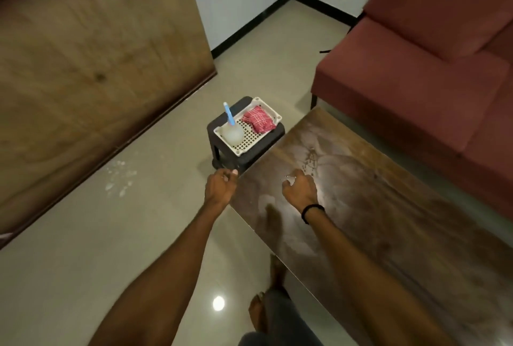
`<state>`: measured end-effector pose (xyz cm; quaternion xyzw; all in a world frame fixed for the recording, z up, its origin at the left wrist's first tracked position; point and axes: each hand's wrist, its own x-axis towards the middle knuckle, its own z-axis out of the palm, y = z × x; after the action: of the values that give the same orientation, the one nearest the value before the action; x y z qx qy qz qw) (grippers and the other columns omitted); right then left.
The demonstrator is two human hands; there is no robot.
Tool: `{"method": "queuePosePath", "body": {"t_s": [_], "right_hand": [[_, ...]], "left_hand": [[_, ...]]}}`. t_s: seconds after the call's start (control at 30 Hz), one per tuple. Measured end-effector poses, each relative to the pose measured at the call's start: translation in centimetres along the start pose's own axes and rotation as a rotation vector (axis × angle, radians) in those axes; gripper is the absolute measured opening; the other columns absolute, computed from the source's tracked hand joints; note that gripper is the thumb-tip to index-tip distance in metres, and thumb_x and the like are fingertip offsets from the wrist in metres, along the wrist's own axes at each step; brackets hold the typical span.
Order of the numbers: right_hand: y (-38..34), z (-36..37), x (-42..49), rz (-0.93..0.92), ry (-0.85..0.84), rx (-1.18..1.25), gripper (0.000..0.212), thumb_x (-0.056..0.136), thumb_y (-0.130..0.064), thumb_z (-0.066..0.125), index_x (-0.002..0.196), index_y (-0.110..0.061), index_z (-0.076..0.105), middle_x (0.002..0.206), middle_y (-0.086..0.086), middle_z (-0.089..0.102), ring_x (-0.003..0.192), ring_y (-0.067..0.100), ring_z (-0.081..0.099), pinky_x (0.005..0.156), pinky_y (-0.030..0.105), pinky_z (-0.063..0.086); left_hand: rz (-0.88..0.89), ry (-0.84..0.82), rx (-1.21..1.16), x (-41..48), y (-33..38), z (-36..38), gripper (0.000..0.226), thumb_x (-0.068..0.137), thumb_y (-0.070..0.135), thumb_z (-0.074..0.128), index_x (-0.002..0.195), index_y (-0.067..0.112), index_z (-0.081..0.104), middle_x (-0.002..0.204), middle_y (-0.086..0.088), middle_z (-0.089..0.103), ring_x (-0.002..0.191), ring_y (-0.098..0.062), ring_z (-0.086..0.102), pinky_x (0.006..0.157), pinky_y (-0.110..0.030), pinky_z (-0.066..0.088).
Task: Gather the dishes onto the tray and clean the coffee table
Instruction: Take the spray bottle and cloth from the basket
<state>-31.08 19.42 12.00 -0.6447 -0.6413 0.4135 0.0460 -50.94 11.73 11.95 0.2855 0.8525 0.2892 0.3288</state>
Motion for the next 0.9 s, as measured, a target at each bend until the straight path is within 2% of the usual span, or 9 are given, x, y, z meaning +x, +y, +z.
{"method": "queuePosePath", "body": {"t_s": [0.13,0.23,0.33,0.47,0.6,0.7,0.77,0.83,0.9], "right_hand": [[-5.2,2.2,6.2,-0.103,-0.02,-0.172,0.054,0.096,-0.031,0.056,0.142,-0.006,0.044,0.133,0.024,0.053,0.125,0.04,0.049,0.103,0.042,0.043],[-7.5,4.5,12.0,-0.129,-0.058,-0.196,0.061,0.092,-0.034,0.058,0.144,-0.011,0.039,0.135,0.02,0.053,0.127,0.04,0.047,0.105,0.045,0.043],[-8.8,6.4,17.7,-0.146,-0.063,-0.227,0.064,0.086,-0.038,0.064,0.142,-0.015,0.041,0.129,0.02,0.053,0.122,0.039,0.049,0.101,0.047,0.046],[-9.6,9.2,25.0,-0.18,-0.024,-0.362,0.064,0.082,-0.043,0.068,0.135,-0.015,0.045,0.134,0.019,0.052,0.125,0.038,0.046,0.106,0.047,0.041],[-10.9,11.4,31.6,-0.179,-0.037,-0.454,0.073,0.09,-0.045,0.061,0.148,-0.013,0.031,0.153,0.023,0.033,0.143,0.04,0.027,0.119,0.05,0.023],[-11.5,13.2,36.6,-0.194,-0.05,-0.528,0.067,0.095,-0.039,0.056,0.151,-0.011,0.03,0.156,0.021,0.029,0.147,0.04,0.02,0.121,0.049,0.015],[-11.4,15.2,39.6,-0.217,-0.051,-0.536,0.064,0.094,-0.037,0.058,0.149,-0.014,0.035,0.155,0.019,0.031,0.144,0.041,0.024,0.121,0.052,0.019],[-11.1,16.8,41.5,-0.191,-0.044,-0.559,0.067,0.091,-0.038,0.059,0.15,-0.02,0.031,0.157,0.017,0.029,0.144,0.043,0.026,0.118,0.058,0.024],[-10.8,18.3,42.9,-0.151,-0.039,-0.58,0.068,0.093,-0.035,0.056,0.153,-0.025,0.025,0.161,0.015,0.023,0.144,0.046,0.023,0.116,0.063,0.022]], "left_hand": [[-0.059,0.02,0.004,6.8,0.1,-0.9,0.056,0.091,0.047,0.063,0.133,0.011,0.053,0.129,-0.017,0.06,0.114,-0.033,0.06,0.097,-0.04,0.05],[-0.117,0.029,-0.04,11.9,0.2,-0.2,0.072,0.087,0.049,0.069,0.144,0.016,0.041,0.144,-0.016,0.046,0.125,-0.034,0.054,0.102,-0.047,0.049],[-0.106,0.034,-0.036,16.7,0.3,1.1,0.088,0.08,0.05,0.076,0.148,0.016,0.033,0.146,-0.016,0.04,0.13,-0.035,0.048,0.104,-0.047,0.047],[-0.03,0.029,-0.05,22.7,-0.5,3.4,0.103,0.069,0.048,0.086,0.15,0.021,0.028,0.142,-0.014,0.043,0.133,-0.032,0.039,0.105,-0.048,0.044],[0.041,0.056,-0.008,28.2,-1.6,6.2,0.114,0.063,0.054,0.087,0.15,0.02,0.023,0.147,-0.012,0.038,0.137,-0.031,0.034,0.107,-0.052,0.044],[0.131,0.105,0.034,32.3,-2.9,8.3,0.114,0.064,0.06,0.083,0.151,0.017,0.024,0.148,-0.012,0.037,0.136,-0.03,0.038,0.105,-0.051,0.047],[0.21,0.129,0.012,34.5,-3.8,9.4,0.106,0.067,0.062,0.08,0.149,0.017,0.028,0.145,-0.011,0.04,0.132,-0.028,0.044,0.101,-0.052,0.051],[0.275,0.161,-0.032,35.4,-4.4,10.1,0.098,0.071,0.063,0.075,0.146,0.017,0.031,0.143,-0.01,0.042,0.128,-0.026,0.048,0.097,-0.051,0.054],[0.327,0.176,-0.079,35.9,-4.7,10.7,0.092,0.076,0.059,0.074,0.144,0.013,0.035,0.142,-0.011,0.043,0.126,-0.028,0.051,0.096,-0.048,0.055]]}}
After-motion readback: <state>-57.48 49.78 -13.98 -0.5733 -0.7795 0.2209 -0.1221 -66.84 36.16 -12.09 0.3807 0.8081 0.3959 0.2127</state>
